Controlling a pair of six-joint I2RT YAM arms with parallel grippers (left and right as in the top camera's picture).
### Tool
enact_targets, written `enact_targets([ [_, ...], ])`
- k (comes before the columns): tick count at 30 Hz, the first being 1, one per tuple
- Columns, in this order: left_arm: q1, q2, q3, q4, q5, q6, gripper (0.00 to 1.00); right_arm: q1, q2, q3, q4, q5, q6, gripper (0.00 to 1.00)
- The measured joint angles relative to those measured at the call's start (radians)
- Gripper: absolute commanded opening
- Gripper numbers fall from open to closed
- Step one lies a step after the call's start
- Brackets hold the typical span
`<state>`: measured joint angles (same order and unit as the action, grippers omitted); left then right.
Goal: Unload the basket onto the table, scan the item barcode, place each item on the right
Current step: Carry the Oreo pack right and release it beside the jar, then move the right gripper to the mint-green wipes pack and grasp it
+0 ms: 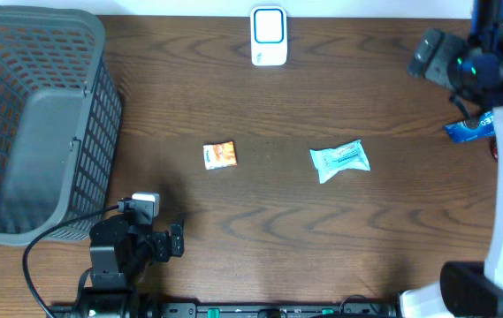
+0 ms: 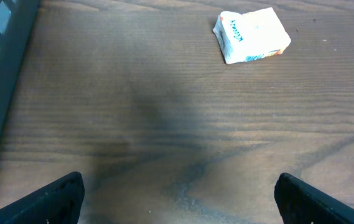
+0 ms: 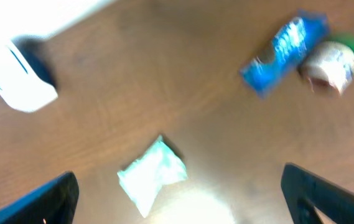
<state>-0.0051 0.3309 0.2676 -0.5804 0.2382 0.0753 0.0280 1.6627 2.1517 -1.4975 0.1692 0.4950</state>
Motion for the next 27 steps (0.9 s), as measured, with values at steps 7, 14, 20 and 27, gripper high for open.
enact_targets([
  [7,0.0,0.0,0.0,0.001,0.0,0.0,0.98,0.093,-0.035,-0.048,-0.185,0.01,-0.059,0.99],
  [14,0.0,0.0,0.0,0.0,0.0,0.0,0.98,0.246,-0.032,-0.367,0.01,0.02,-0.441,0.99],
  [20,0.0,0.0,0.0,0.0,0.0,0.0,0.98,0.254,-0.016,-0.7,0.232,0.124,-0.632,0.83],
  [27,0.0,0.0,0.0,0.001,0.0,0.0,0.98,0.259,-0.01,-0.948,0.495,0.139,-0.774,0.88],
])
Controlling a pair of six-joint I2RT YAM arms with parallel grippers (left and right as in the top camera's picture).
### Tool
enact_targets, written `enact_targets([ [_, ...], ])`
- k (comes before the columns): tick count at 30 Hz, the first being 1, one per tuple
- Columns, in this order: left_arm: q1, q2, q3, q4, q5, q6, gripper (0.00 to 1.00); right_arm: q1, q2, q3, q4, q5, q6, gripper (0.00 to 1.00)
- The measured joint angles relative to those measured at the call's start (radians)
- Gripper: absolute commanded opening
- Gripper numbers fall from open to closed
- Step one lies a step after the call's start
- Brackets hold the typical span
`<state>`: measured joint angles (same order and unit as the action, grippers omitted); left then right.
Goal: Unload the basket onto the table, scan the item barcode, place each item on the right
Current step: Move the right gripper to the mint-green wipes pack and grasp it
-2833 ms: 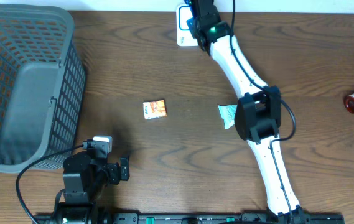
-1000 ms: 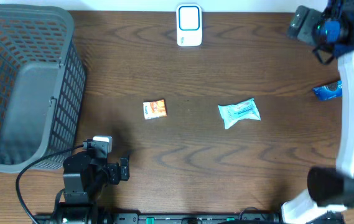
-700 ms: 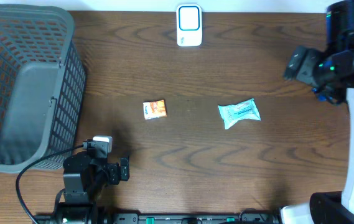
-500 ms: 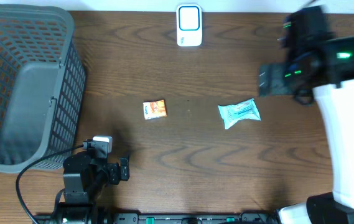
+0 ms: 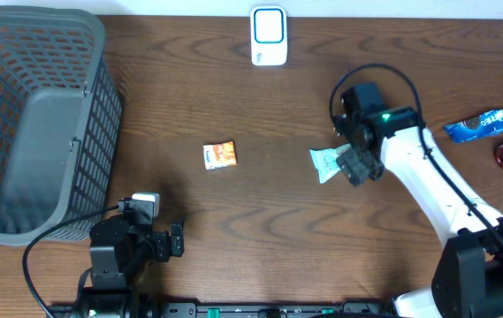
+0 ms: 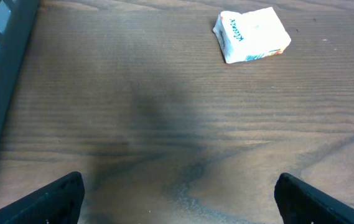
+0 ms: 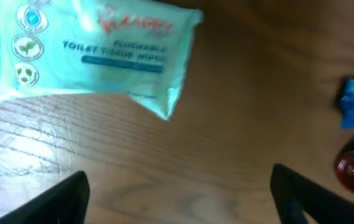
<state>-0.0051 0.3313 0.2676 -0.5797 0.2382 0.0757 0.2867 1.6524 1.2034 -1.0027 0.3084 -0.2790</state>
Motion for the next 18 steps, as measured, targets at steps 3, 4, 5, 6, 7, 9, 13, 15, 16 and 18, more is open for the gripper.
enact_targets([
  [3,0.0,0.0,0.0,0.0,0.0,0.0,0.98,0.018,0.0,-0.021,0.026,-0.002,-0.045,0.87],
  [4,0.0,0.0,0.0,0.0,0.0,0.0,0.98,0.025,0.0,-0.021,0.038,-0.002,-0.054,0.85],
  [5,0.0,0.0,0.0,0.0,0.0,0.0,0.98,0.032,0.0,-0.021,0.051,-0.002,-0.068,0.82],
  [6,0.0,0.0,0.0,0.0,0.0,0.0,0.98,0.039,0.0,-0.021,0.063,-0.003,-0.082,0.76],
  [7,0.0,0.0,0.0,0.0,0.0,0.0,0.98,0.041,0.0,-0.021,0.077,-0.004,-0.097,0.74],
  [9,0.0,0.0,0.0,0.0,0.0,0.0,0.98,0.045,0.0,-0.021,0.114,-0.005,-0.126,0.75],
  [13,0.0,0.0,0.0,0.0,0.0,0.0,0.98,0.045,0.0,-0.021,0.186,-0.005,-0.183,0.73],
  [15,0.0,0.0,0.0,0.0,0.0,0.0,0.98,0.045,0.0,-0.021,0.196,-0.005,-0.203,0.7],
  [16,0.0,0.0,0.0,0.0,0.0,0.0,0.98,0.045,0.0,-0.021,0.203,-0.005,-0.211,0.68],
  [18,0.0,0.0,0.0,0.0,0.0,0.0,0.98,0.045,0.0,-0.021,0.209,-0.006,-0.223,0.67],
])
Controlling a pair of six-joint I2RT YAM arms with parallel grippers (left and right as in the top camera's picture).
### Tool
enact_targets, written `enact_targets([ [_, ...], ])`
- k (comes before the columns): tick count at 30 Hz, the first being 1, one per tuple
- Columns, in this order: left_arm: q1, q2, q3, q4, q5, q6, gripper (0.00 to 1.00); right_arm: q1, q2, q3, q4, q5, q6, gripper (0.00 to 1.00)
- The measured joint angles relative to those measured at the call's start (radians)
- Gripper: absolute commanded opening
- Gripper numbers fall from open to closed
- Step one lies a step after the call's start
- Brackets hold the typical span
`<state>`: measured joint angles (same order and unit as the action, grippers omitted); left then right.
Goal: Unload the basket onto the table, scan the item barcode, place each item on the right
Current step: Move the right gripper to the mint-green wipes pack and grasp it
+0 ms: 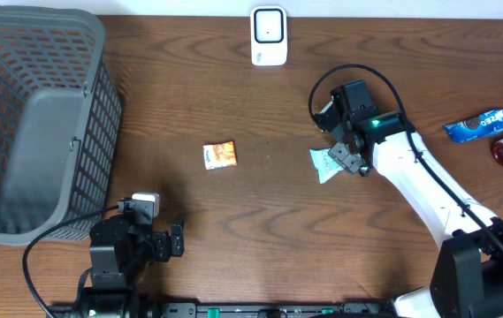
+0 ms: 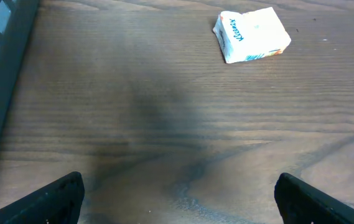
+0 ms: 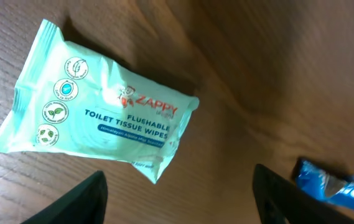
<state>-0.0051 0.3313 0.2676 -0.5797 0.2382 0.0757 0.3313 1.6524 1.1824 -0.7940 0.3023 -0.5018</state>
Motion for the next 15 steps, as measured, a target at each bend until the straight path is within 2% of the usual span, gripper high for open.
enact_targets([
  [3,0.0,0.0,0.0,0.0,0.0,0.0,0.98,0.0,0.0,0.0,0.0,-0.006,-0.008,0.65],
  [8,0.0,0.0,0.0,0.0,0.0,0.0,0.98,0.0,0.0,-0.045,0.029,-0.016,-0.019,0.74],
  [12,0.0,0.0,0.0,0.0,0.0,0.0,0.98,0.012,0.0,-0.128,0.087,-0.014,-0.034,0.73],
  [15,0.0,0.0,0.0,0.0,0.0,0.0,0.98,0.03,0.0,-0.179,0.14,-0.013,-0.058,0.69],
])
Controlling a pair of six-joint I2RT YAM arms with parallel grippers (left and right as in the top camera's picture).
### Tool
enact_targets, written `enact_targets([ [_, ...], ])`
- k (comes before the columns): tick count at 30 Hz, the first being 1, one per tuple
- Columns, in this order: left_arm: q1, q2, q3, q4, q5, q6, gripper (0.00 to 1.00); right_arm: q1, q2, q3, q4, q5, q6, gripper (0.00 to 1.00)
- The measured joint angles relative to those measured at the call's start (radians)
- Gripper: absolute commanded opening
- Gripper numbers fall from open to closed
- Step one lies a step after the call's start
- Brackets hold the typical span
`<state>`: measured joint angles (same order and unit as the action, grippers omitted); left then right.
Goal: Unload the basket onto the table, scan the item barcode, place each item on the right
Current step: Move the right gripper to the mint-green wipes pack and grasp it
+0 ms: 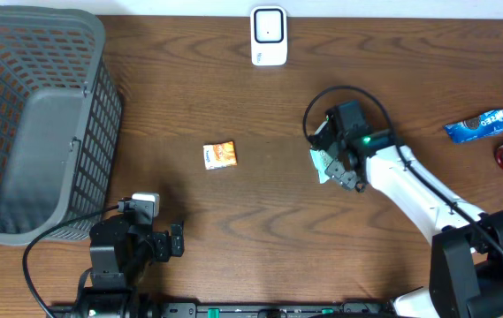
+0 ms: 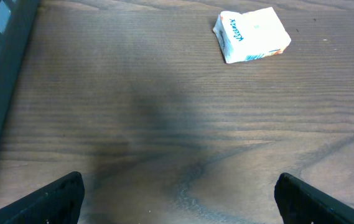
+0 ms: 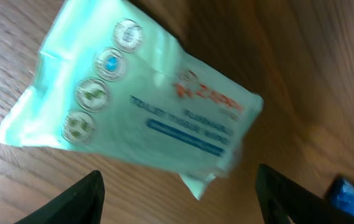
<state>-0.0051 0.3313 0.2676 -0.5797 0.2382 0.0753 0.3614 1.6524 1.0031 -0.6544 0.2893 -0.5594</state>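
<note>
A mint-green pack of toilet wipes (image 3: 136, 115) lies flat on the brown table, right of centre. In the overhead view only its left end (image 1: 318, 163) shows from under my right gripper (image 1: 346, 165). That gripper (image 3: 180, 196) hangs open just above the pack, with its fingers apart near the pack's lower edge. The white barcode scanner (image 1: 269, 36) stands at the table's far edge. My left gripper (image 2: 177, 193) is open low over bare wood at the front left (image 1: 170, 240). A small Kleenex tissue pack (image 2: 251, 35) lies ahead of it (image 1: 220, 155).
A grey mesh basket (image 1: 39, 115) fills the far left. At the right edge lie a blue Oreo packet (image 1: 486, 124) and a red-capped jar. A black cable loops over the right arm near the wipes.
My right gripper has shifted slightly left and come closer over the wipes pack, which now looks larger and more turned in the wrist view. The left arm and the other items are unchanged.
My right gripper was first high at the far right, above the Oreo packet. Then it was over the right end of the wipes pack, then above the pack itself, and now it is closer over it, still open. The left arm stayed still.
</note>
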Motion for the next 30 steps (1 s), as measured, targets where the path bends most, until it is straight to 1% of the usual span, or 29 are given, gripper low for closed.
enact_targets([
  [3,0.0,0.0,0.0,0.0,0.0,0.0,0.98,0.022,0.0,-0.029,0.061,0.006,-0.02,0.64],
  [7,0.0,0.0,0.0,0.0,0.0,0.0,0.98,0.03,0.0,-0.042,0.114,0.016,-0.03,0.64],
  [9,0.0,0.0,0.0,0.0,0.0,0.0,0.98,0.03,0.0,-0.048,0.13,0.022,-0.033,0.62],
  [12,0.0,0.0,0.0,0.0,0.0,0.0,0.98,0.03,0.001,-0.056,0.145,0.025,-0.045,0.61],
  [14,0.0,0.0,0.0,0.0,0.0,0.0,0.98,0.03,0.004,-0.061,0.145,0.026,-0.052,0.59],
  [17,0.0,0.0,0.0,0.0,0.0,0.0,0.98,0.03,0.026,-0.062,0.145,0.027,-0.056,0.59],
  [18,0.0,0.0,0.0,0.0,0.0,0.0,0.98,0.03,0.037,-0.062,0.146,0.029,-0.055,0.64],
  [19,0.0,0.0,0.0,0.0,0.0,0.0,0.98,0.03,0.05,-0.062,0.146,0.029,-0.055,0.72],
  [20,0.0,0.0,0.0,0.0,0.0,0.0,0.98,0.03,0.066,-0.062,0.146,0.03,-0.054,0.87],
  [21,0.0,0.0,0.0,0.0,0.0,0.0,0.98,0.03,0.08,-0.063,0.148,0.03,-0.05,0.99],
  [25,0.0,0.0,0.0,0.0,0.0,0.0,0.98,0.037,0.087,-0.055,0.167,0.044,-0.004,0.99],
  [26,0.0,0.0,0.0,0.0,0.0,0.0,0.98,0.04,0.087,-0.055,0.167,0.047,0.006,0.98],
  [29,0.0,0.0,0.0,0.0,0.0,0.0,0.98,0.06,0.088,-0.055,0.168,0.047,0.056,0.69],
  [30,0.0,0.0,0.0,0.0,0.0,0.0,0.98,0.066,0.091,-0.056,0.166,0.041,0.071,0.55],
])
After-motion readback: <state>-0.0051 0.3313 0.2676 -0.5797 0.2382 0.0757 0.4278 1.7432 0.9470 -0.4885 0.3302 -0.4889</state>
